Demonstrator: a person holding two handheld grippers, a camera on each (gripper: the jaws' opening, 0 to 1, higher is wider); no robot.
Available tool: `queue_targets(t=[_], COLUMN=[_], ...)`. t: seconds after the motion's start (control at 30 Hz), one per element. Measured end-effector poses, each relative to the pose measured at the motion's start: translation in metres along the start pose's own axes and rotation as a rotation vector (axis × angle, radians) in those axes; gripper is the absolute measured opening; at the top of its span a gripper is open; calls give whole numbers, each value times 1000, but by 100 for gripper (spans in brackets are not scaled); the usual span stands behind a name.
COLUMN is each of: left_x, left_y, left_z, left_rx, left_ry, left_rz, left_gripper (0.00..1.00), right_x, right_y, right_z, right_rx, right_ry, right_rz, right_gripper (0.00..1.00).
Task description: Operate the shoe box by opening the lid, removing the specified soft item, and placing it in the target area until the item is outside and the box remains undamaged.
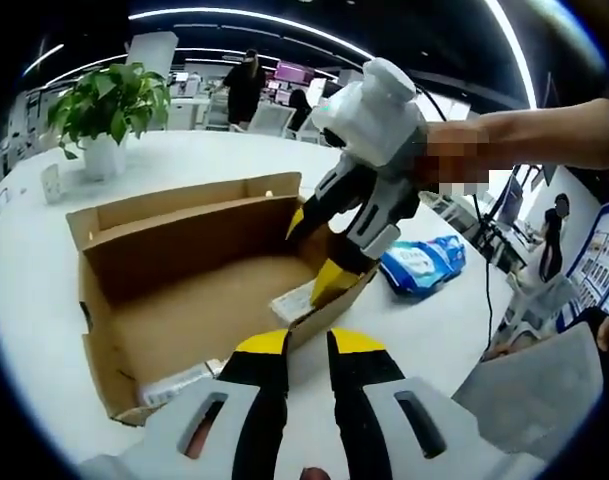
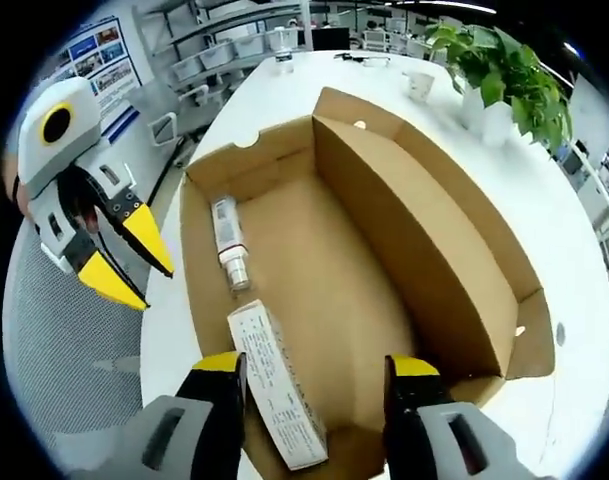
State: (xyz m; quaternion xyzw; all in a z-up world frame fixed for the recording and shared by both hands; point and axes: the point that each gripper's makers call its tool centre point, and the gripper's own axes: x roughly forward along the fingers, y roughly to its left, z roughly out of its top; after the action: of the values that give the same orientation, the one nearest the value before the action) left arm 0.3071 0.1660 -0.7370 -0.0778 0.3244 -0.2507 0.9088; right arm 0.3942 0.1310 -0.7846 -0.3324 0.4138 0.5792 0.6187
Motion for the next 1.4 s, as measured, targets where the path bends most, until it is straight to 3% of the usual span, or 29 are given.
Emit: queue_targets(t=[0.13, 0.33, 0.5, 0.6, 0.67, 0.83, 1.07, 1.4], left_x=[-1, 1, 1, -1, -1, -1, -1, 0], left_y=[2, 0, 0, 2, 2, 2, 3, -1], left_z=[-1, 1, 1, 1, 1, 1, 1, 0], left_rx=[-14, -9, -6, -13, -15, -20, -20, -7], left_ry=[1, -1, -2, -3, -4, -6, -6, -1], left_rz=[6, 0, -2, 3, 5, 3, 5, -2], left_gripper=[13, 13, 13, 13, 13, 12, 12, 12], right_x=[-3, 1, 13, 21, 24, 32, 25, 8], right_y=[-4, 13, 10, 9, 7, 12, 9, -1], right_z=[-1, 11, -1, -3, -14, -26, -21, 1], right_rx=[11, -50, -131, -133, -158, -107, -87, -26], right_ry=[6, -20, 87, 101, 165, 193, 148, 43], right_rz=[-28, 21, -20, -33, -51, -35, -61, -101], right_gripper=[47, 45, 39, 35, 32, 18, 17, 17])
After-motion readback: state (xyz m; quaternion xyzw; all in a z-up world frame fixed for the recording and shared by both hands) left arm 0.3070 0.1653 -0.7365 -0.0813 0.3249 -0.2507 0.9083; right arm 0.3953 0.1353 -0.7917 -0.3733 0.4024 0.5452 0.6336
